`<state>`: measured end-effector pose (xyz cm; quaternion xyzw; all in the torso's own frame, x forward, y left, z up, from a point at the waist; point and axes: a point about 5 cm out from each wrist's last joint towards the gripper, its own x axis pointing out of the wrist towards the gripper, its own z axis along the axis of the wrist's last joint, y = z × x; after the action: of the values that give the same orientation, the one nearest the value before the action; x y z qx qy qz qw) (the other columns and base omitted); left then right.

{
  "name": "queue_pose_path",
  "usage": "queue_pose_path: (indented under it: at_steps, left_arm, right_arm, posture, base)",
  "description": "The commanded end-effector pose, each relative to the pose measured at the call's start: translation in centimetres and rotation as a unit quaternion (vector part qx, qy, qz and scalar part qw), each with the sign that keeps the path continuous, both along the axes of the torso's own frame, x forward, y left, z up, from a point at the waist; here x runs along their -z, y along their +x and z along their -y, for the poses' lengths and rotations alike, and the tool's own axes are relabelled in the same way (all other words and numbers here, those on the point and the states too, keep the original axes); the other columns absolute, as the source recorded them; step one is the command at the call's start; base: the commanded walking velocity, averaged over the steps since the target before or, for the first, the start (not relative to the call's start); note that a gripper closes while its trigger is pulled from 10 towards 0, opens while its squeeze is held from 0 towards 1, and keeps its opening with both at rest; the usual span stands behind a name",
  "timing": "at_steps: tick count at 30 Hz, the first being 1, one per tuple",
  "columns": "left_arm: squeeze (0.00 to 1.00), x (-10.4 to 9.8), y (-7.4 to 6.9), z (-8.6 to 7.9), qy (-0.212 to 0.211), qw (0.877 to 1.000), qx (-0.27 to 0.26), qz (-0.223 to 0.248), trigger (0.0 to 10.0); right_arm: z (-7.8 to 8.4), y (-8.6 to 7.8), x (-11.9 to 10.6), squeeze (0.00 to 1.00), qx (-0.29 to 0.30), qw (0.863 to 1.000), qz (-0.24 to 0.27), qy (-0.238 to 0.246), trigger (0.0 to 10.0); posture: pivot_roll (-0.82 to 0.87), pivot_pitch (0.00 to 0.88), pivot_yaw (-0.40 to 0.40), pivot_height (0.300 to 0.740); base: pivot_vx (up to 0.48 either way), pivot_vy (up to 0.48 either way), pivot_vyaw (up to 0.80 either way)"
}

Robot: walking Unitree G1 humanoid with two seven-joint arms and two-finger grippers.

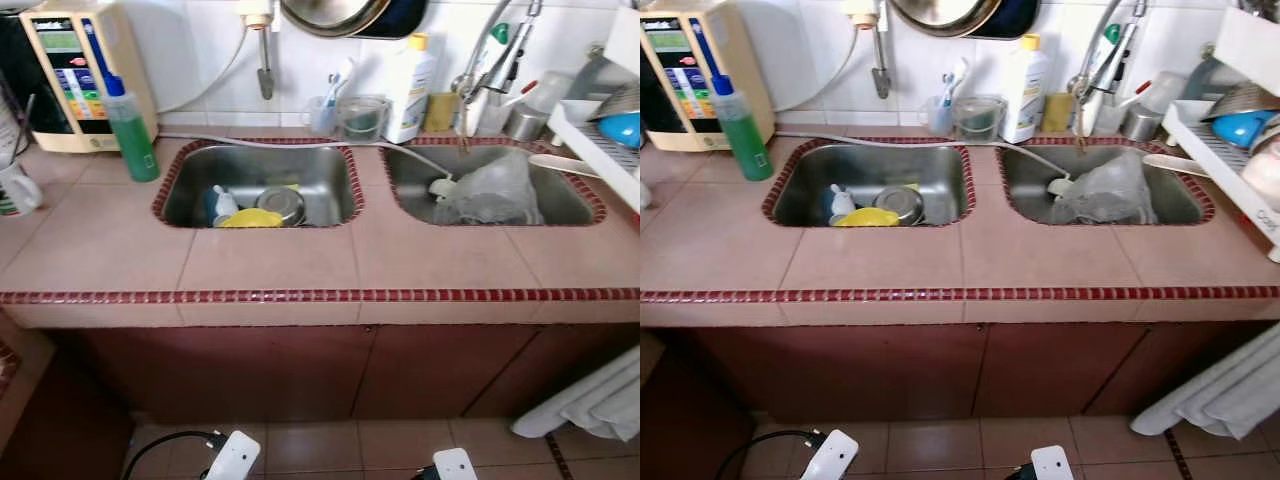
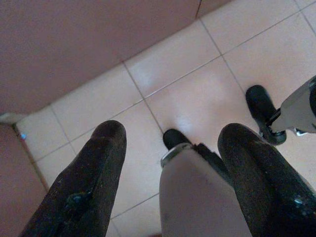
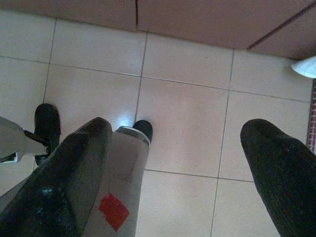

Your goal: Kitchen organization

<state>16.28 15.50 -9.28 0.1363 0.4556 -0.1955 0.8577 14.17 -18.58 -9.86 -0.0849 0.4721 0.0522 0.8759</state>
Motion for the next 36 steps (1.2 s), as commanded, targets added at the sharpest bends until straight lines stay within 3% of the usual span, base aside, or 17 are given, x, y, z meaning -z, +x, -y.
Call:
queue_pose_path:
  at_steps: [1, 17, 36]
  left_arm:
    - [0.0, 0.0, 0.1, 0.1, -0.002, 1.0, -0.001, -0.002, 10.0]
    - [0.0, -0.3, 0.8, 0.1, -0.002, 1.0, -0.001, 0.003, 10.0]
    - [0.0, -0.2, 0.6, -0.4, 0.002, 1.0, -0.006, 0.0, 10.0]
  right_arm:
    - [0.3, -1.4, 0.5, 0.0, 0.003, 1.0, -0.027, -0.003, 10.0]
    - [0.4, -2.4, 0.9, 0.0, 0.018, 0.999, -0.045, -0.003, 10.0]
    - [0.3, -2.5, 0.9, 0.0, 0.025, 0.999, -0.048, 0.001, 10.0]
  posture:
    - [-0.05, 0.0, 0.006, 0.74]
    - [-0.06, 0.0, 0.019, 0.74]
    - [-0.05, 0.0, 0.016, 0.74]
  base:
    - [0.0, -0.281, 0.0]
    - [0.0, -0.316, 0.0]
    - [0.0, -0.325, 0.0]
